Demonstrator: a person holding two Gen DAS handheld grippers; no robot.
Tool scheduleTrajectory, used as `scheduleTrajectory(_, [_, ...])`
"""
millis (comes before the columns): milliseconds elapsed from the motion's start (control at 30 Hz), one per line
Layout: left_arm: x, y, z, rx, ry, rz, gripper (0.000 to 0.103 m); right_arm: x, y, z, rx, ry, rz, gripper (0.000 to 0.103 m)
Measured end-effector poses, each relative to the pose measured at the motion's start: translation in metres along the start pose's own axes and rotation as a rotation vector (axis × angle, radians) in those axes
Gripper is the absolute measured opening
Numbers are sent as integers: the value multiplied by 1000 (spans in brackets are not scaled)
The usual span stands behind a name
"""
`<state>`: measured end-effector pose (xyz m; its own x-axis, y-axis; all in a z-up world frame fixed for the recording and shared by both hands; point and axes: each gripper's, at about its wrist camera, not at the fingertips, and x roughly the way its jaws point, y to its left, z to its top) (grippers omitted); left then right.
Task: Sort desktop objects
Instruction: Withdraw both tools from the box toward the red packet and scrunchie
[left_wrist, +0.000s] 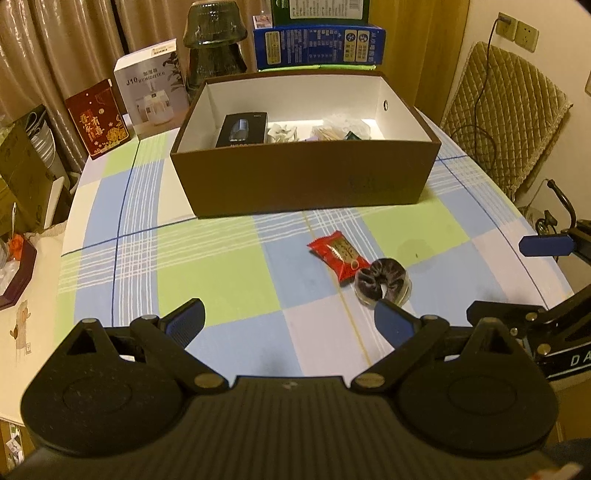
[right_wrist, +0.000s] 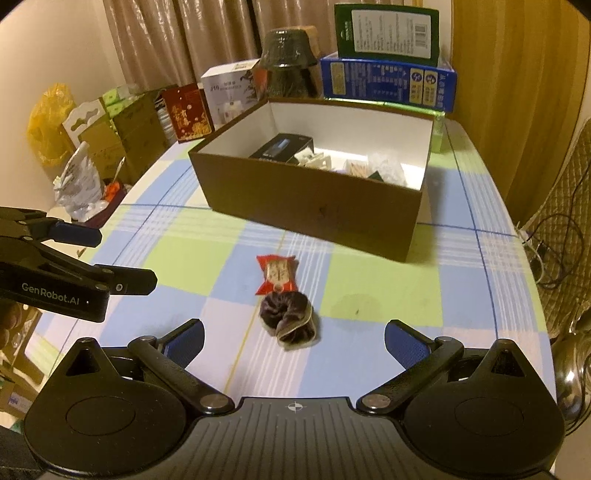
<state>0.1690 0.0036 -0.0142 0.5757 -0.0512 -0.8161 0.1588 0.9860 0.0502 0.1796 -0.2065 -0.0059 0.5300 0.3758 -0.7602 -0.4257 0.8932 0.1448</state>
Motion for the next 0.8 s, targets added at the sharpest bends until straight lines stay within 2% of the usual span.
scheduleTrajectory(367, [8,-2,-8,-11,48,0,97,10,-1,-7,-3,42,17,101])
scheduleTrajectory(800, [12,5,-10,-25,57,7,97,22,3,-3,-10,45,42,101])
